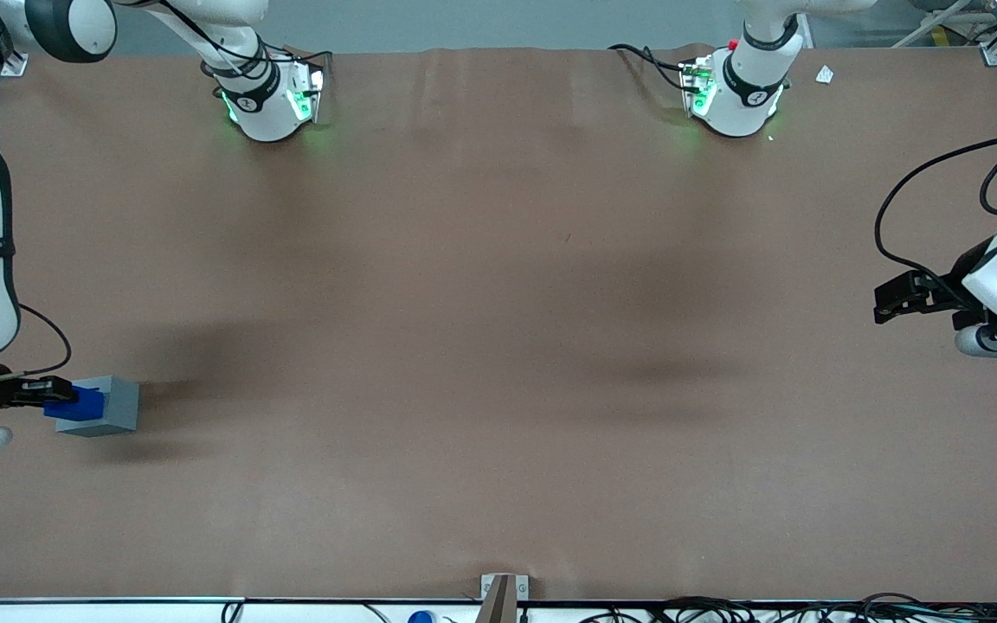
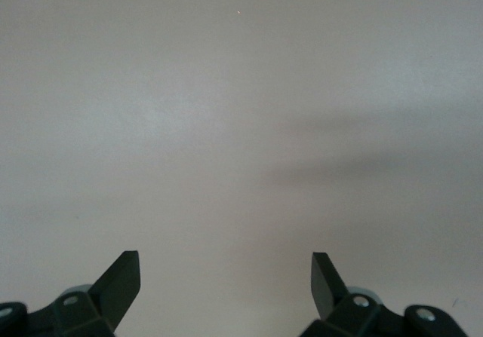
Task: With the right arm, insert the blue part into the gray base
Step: 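Carry the blue block over the gray base's square opening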
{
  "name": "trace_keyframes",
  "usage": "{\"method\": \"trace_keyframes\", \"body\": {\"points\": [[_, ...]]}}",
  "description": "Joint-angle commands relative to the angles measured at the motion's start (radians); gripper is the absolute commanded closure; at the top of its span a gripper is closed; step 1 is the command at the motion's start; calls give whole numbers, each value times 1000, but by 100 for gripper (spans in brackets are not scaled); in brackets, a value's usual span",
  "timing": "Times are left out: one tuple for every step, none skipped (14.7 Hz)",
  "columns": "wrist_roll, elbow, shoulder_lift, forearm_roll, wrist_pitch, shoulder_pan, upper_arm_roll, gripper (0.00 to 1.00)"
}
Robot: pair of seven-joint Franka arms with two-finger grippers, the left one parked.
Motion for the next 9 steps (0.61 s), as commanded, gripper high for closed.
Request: {"method": "trace_keyframes", "body": {"points": [[54, 71, 31, 0, -58, -14, 10, 100], [61, 89, 34, -2, -79, -14, 8, 100], [61, 97, 36, -2, -89, -15, 7, 100], [61, 98, 36, -3, -90, -15, 7, 100], [61, 98, 36, -4, -89, -17, 7, 100], [61, 98, 37, -5, -87, -18, 7, 100], [61, 98, 40, -7, -86, -17, 7, 100], [61, 98, 43, -7, -83, -17, 7, 100], [61, 98, 49, -7, -81, -18, 5, 100]]}}
